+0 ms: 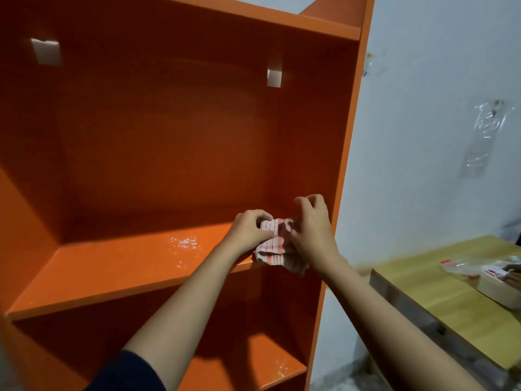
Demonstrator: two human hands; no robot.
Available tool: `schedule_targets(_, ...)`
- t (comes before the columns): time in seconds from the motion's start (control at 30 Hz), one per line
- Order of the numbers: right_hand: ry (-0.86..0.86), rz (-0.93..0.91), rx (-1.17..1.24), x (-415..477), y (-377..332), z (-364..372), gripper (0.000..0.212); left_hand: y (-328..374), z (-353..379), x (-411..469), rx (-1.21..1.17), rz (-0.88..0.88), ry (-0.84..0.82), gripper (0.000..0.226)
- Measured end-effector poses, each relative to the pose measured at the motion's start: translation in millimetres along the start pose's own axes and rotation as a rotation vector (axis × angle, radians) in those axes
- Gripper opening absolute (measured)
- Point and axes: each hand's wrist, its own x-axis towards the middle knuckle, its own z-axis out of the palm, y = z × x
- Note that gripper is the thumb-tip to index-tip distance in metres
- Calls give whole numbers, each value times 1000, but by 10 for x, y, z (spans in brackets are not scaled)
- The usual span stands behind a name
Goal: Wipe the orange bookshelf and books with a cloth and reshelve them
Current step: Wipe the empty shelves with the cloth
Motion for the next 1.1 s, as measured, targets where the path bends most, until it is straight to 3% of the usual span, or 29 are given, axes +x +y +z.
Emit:
schedule_targets(0.13, -292, 122, -2, 28, -41, 112, 41, -34, -27, 30, -19, 15, -21, 27)
schedule_targets(0.23, -562, 175, -186, 76, 1, 158, 54, -93, -114, 46, 4, 17, -77, 30)
schedule_targets(0.33, -709, 171, -275, 171, 14, 198, 67, -145, -206, 40, 59, 11, -104, 32)
schedule_targets(0.5, -812, 189, -264, 374, 43, 342, 67, -272, -334, 41, 264, -96, -117, 34)
schedule_targets(0.63, -915, 222, -105, 625, 92, 468, 64, -291, -376, 18, 342, -117, -107, 31)
schedule_targets(0.77, -939, 232, 97, 847, 147, 670, 57, -284, -391, -7, 359, -136, -103, 32)
schedule_targets(1.1, -971, 82, 194, 1211, 225, 1232, 44, -218, -539, -261, 319, -242, -41, 27)
